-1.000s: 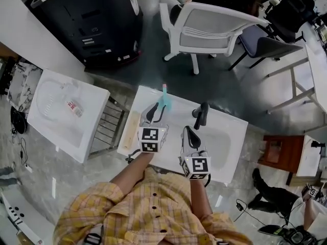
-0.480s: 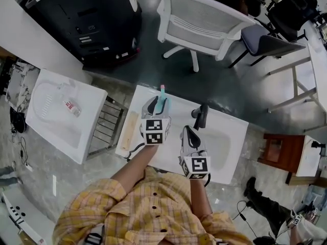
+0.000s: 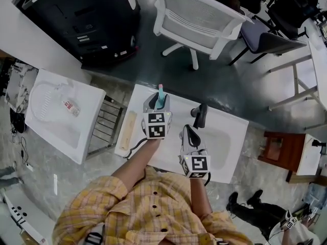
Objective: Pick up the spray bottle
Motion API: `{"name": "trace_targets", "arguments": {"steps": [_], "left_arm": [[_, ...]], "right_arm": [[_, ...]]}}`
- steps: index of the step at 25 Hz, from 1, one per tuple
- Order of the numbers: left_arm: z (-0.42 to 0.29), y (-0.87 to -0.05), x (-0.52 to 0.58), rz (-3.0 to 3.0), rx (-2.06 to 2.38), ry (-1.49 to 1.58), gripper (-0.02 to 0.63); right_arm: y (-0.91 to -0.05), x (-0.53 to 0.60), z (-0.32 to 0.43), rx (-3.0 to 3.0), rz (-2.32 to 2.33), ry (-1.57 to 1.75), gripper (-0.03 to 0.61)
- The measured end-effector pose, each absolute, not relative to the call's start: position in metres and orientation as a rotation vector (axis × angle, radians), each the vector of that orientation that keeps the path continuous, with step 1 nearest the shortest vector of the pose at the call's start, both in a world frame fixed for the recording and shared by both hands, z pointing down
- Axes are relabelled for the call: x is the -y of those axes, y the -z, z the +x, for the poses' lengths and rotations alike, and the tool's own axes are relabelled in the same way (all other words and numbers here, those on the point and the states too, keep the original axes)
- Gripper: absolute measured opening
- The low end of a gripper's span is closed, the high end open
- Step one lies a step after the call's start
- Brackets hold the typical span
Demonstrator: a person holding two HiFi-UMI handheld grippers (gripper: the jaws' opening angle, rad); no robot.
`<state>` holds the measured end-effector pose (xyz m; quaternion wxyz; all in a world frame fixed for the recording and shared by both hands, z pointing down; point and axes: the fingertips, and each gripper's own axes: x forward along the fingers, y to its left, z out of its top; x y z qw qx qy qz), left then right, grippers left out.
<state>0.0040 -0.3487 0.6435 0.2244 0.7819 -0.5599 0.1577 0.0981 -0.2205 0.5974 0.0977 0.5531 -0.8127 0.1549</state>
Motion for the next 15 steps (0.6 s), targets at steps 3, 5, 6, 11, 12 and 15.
{"name": "trace_targets", "arguments": {"steps": [3, 5, 6, 11, 12, 15], "left_arm": [[0.006, -0.652, 0.349, 2.150, 1.527, -0.457, 0.129], [0.006, -0.657, 0.348, 2.149, 1.527, -0.469, 0.129], [0.006, -0.657, 0.349, 2.153, 1.531, -0.474, 0.127], [0.003, -0.660, 0.350, 2.161, 1.545, -0.510, 0.109], [0.002, -0.660, 0.350, 2.163, 1.549, -0.514, 0.109], [0.000, -0.659, 0.351, 2.162, 1.554, -0.515, 0.109]], "right_arm": [[-0.599, 0.221, 0.100, 2.399, 1.641, -0.465, 0.002], [-0.599, 0.221, 0.101, 2.400, 1.641, -0.462, 0.002], [-0.598, 0.222, 0.101, 2.399, 1.641, -0.461, 0.002], [-0.600, 0.222, 0.104, 2.392, 1.646, -0.462, 0.002], [-0.600, 0.222, 0.104, 2.391, 1.647, -0.461, 0.002], [-0.599, 0.223, 0.103, 2.392, 1.646, -0.455, 0.002]]}}
